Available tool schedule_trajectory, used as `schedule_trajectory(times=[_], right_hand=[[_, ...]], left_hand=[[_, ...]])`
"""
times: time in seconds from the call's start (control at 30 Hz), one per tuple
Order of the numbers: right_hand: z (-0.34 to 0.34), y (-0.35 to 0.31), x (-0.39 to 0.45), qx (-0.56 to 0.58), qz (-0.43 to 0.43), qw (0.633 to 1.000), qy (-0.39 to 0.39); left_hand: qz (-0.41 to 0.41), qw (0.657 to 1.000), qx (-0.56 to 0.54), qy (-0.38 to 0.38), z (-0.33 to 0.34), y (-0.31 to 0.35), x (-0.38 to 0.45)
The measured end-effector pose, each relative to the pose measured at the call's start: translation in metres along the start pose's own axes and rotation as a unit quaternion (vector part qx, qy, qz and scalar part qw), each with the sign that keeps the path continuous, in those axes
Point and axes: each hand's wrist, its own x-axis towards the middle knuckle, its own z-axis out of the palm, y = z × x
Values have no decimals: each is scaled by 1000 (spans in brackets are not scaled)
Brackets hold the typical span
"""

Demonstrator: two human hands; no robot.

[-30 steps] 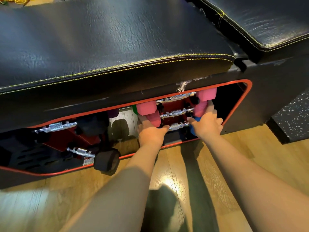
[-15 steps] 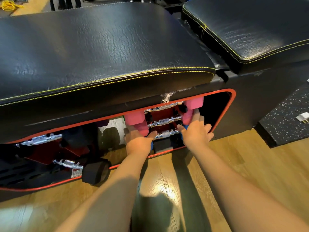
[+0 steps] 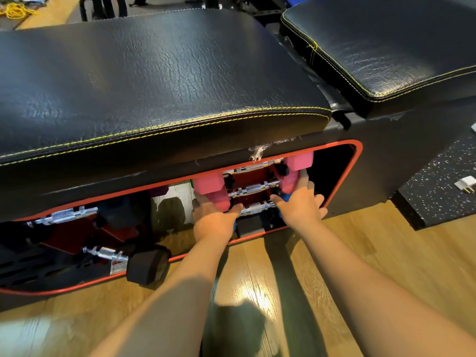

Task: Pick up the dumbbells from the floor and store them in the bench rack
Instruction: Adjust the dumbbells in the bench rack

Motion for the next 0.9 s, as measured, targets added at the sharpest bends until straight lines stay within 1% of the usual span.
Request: schedule_trajectory(times=[0.07,0.1,0.2,0.23,0.3,0.37,0.47,0.53,0.7,0.9], right_hand=[[-4,-2,-1,24,6,1000,4],[-7,-3,-3,67,2,997,25],[-19,-6,-9,220,-33,970,100],[-24,-7,-12,248,-46,961,112],[-31,-11,-13,276,-56,953,113],[-35,-16,-12,277,-47,955,92],[-37,-19,-9,258,-48,962,69],[-37,-19,-7,250,-45,965,63],[-37,-19,-5,254,-35,965,55],[-38,-19,-5,249,-26,967,54]], left_hand=[[-25,999,-24,20,1,-1,-2],[-33,998,-48,29,-1,2,-8],[-13,992,-116,43,-6,12,-22],[-2,989,-138,49,-7,14,-24],[11,983,-165,75,-9,16,-26],[38,980,-175,83,-15,19,-32],[67,981,-161,88,-18,22,-34],[73,982,-151,84,-20,21,-35],[86,984,-116,102,-22,20,-37],[99,982,-116,109,-21,18,-33]])
